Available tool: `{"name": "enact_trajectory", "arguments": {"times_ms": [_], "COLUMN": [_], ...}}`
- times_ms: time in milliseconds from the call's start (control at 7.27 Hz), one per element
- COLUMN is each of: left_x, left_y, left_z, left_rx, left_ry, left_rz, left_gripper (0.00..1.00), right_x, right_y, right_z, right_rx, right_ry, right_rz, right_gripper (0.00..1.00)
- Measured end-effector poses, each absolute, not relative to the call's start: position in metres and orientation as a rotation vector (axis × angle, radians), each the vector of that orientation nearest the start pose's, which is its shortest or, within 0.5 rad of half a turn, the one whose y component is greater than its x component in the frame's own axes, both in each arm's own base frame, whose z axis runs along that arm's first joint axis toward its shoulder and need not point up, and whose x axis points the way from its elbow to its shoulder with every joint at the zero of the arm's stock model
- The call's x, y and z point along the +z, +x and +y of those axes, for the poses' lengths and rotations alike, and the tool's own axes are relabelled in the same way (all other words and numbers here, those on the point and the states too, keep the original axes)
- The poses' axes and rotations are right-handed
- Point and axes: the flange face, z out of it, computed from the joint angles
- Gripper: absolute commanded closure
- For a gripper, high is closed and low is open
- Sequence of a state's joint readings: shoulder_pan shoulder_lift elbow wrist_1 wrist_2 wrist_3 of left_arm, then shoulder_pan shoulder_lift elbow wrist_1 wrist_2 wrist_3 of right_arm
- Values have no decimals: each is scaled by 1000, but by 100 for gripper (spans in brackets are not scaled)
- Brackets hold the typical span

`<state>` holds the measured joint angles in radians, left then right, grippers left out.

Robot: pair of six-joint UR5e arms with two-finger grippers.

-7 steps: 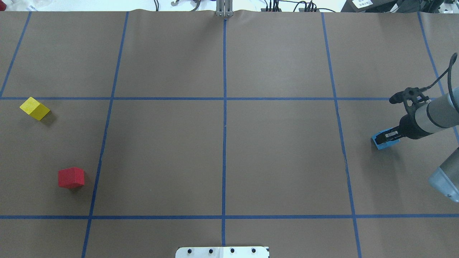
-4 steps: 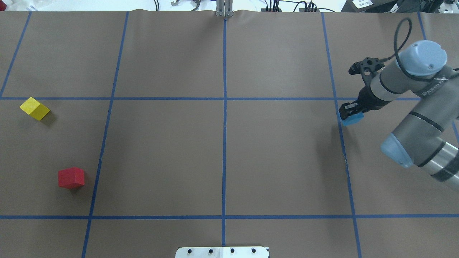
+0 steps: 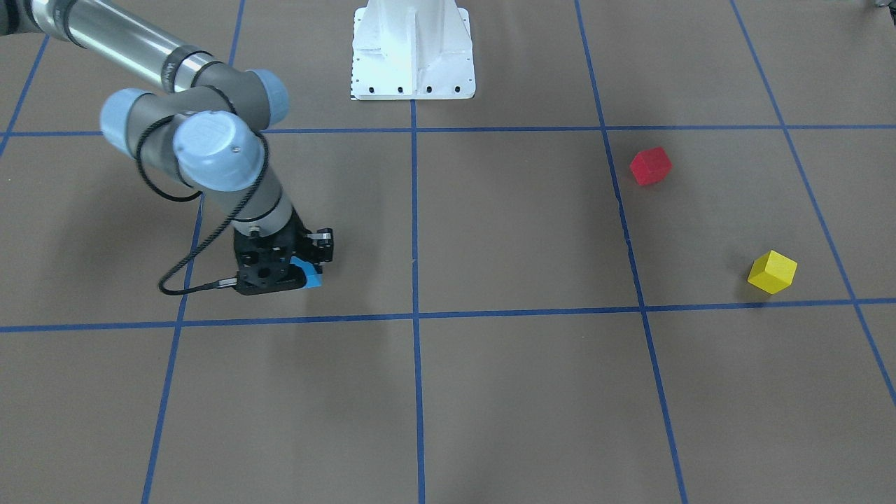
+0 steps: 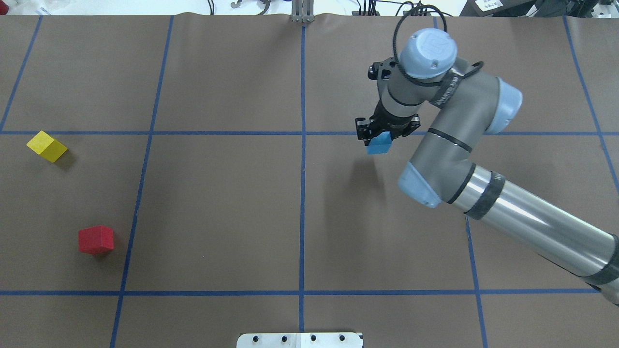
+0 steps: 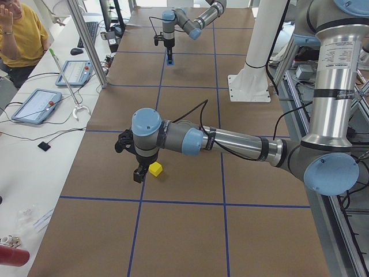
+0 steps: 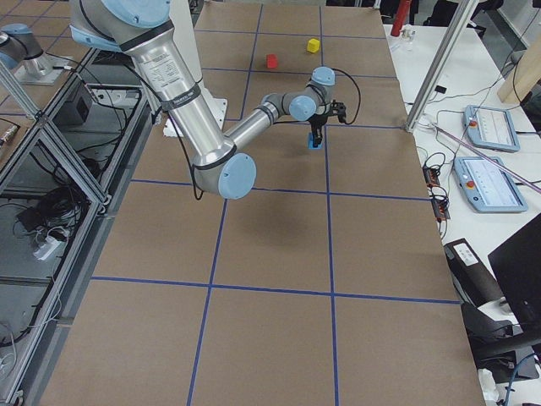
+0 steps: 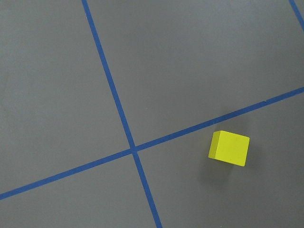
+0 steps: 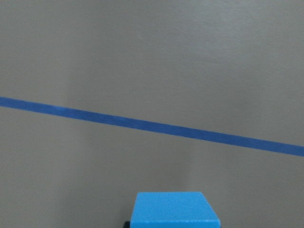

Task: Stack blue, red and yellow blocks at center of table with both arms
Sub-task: 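Carry the blue cube with the right gripper to the table center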

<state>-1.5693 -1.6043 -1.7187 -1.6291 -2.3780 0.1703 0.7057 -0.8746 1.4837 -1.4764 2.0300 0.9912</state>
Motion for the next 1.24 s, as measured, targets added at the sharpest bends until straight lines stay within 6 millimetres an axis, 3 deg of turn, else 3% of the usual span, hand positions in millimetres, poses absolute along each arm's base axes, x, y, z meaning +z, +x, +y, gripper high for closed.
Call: {"name": "enact_trajectory", "arguments": {"times_ms": [275,413,688,963,1238], "left_x": [561,561,561,561,561], "left_y": [-61,-61,-60,-58,-57], "left_z": [-513,-513,-513,-514,-514], "left_rx": [258,258,258,262,264], "left_ry": [292,292,292,291,290], "left_rz": [784,784,785,785,786], "left_gripper": [0,0,0,0,0], "right_x": [207,191,182,188,190], "right_y": [-574,-597,-621,-634,-631], "right_z": [-519,-504,-482,-468,-468], "right_rx": [37,54,65,63,67], "right_ry": [47,39,41,68,81], "right_rz": [-817,-820,-816,-796,-793], "right_gripper": [100,84,4,1,1]}}
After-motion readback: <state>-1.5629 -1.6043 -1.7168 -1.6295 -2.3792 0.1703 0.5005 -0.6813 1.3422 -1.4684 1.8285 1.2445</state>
